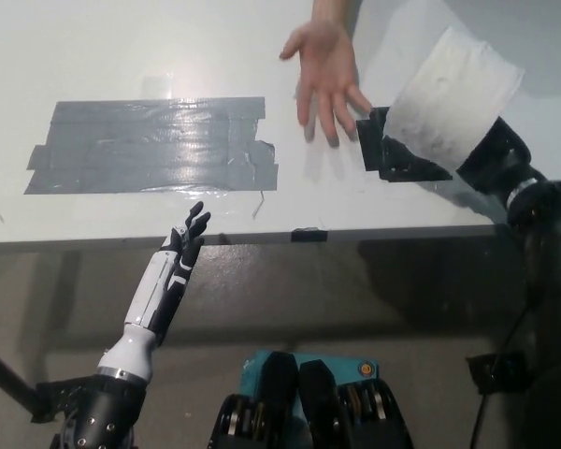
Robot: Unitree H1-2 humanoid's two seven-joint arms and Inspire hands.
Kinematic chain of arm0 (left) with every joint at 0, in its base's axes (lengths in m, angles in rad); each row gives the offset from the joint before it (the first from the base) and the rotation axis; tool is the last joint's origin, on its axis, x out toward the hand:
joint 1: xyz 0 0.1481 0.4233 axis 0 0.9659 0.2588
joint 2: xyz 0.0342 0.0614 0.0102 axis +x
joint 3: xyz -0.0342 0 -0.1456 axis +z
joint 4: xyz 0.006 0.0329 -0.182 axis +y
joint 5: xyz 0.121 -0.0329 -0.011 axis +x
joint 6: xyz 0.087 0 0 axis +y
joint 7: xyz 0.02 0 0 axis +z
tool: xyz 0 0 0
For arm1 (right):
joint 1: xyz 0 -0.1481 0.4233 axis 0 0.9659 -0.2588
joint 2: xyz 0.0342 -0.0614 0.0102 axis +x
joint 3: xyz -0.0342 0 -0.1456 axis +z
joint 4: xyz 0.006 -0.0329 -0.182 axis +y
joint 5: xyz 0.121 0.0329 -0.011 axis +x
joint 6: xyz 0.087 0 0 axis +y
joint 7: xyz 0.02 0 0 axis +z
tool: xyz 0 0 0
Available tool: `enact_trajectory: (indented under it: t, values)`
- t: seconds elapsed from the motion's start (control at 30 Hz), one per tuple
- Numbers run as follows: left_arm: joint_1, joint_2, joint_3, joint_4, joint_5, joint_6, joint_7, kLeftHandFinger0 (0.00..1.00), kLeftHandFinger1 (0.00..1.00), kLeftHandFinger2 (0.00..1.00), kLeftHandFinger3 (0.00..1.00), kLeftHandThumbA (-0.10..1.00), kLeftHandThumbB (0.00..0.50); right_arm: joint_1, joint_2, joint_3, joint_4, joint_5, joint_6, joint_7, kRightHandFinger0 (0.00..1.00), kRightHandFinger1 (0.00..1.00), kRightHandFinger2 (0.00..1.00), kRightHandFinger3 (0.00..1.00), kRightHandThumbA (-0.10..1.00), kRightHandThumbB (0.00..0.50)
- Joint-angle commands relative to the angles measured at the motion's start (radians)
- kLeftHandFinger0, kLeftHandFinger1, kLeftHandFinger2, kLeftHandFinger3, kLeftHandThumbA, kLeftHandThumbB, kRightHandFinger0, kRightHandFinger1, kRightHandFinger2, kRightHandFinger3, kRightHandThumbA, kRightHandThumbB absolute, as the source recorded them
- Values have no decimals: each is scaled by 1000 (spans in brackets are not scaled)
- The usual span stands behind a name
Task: A toilet paper roll is kept on the black spot on the desk infront of the robot and the robot inserts its right thumb into the hole in the centre to grab the roll. Then it passes the roll to a person.
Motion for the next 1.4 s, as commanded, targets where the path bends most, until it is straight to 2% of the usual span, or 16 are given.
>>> enact_trajectory:
  t: [0.0,0.13,0.23,0.27,0.33,0.4,0.47,0.53,0.67,0.7,0.77,0.97,1.03,1.1,1.27,1.37]
  values:
    - [-23,5,-6,-34,20,-23,6,1000,1000,1000,1000,1000,123,74,40,191,-558,548,104,-130,4,517,896,1000,-100,109]
    - [-23,10,-6,-27,22,-28,5,1000,1000,1000,1000,1000,121,95,41,233,-675,565,104,-210,0,487,863,1000,-100,107]
    - [-9,17,-6,-28,31,-30,7,1000,1000,1000,1000,1000,122,84,52,231,-720,432,104,-209,0,452,842,1000,-100,80]
    - [-9,17,-5,-31,28,-24,4,1000,1000,1000,1000,1000,117,69,41,239,-715,402,104,-217,0,442,841,1000,-100,106]
    - [-10,16,-8,-32,33,-18,4,1000,1000,1000,1000,1000,118,43,21,250,-692,321,104,-204,0,429,832,962,-100,105]
    - [-10,16,-8,-36,23,-14,-2,1000,1000,1000,1000,1000,113,18,5,264,-667,244,104,-188,0,447,868,958,-100,92]
    - [-9,17,-8,-37,24,-13,-3,1000,1000,1000,1000,1000,113,-11,-10,281,-634,188,104,-191,0,493,903,939,-100,120]
    - [-9,17,-9,-38,28,-12,-1,1000,1000,1000,1000,1000,111,-49,-31,312,-589,146,104,-218,0,503,899,924,-100,118]
    - [2,16,-8,-42,33,-9,5,1000,1000,1000,1000,1000,114,-123,-67,393,-507,40,104,-230,1,573,960,1000,-100,90]
    - [2,15,-8,-43,34,-9,5,1000,1000,1000,1000,1000,112,-156,-97,460,-464,-50,78,-222,50,605,980,1000,-100,118]
    - [-2,14,-6,-43,36,-8,7,1000,1000,1000,1000,1000,108,-193,-122,532,-396,-119,25,-222,110,640,1000,1000,-100,125]
    - [-5,11,-8,-39,36,-3,2,1000,1000,1000,1000,1000,103,-271,-169,704,-225,-267,-73,-226,182,703,1000,1000,-100,163]
    - [-3,8,-10,-41,26,1,-4,1000,1000,1000,1000,1000,102,-300,-181,766,-164,-325,-90,-247,186,681,992,957,-100,185]
    - [1,7,-11,-44,25,1,-6,1000,1000,1000,1000,1000,96,-336,-192,847,-87,-400,-122,-260,157,632,980,924,-100,173]
    - [20,0,-17,-45,32,-1,0,1000,1000,1000,1000,1000,100,-391,-179,937,103,-459,-216,-286,143,632,975,906,-100,172]
    - [20,3,-16,-55,37,18,0,1000,1000,1000,1000,996,108,-425,-160,977,184,-480,-227,-305,152,652,1000,960,-100,179]
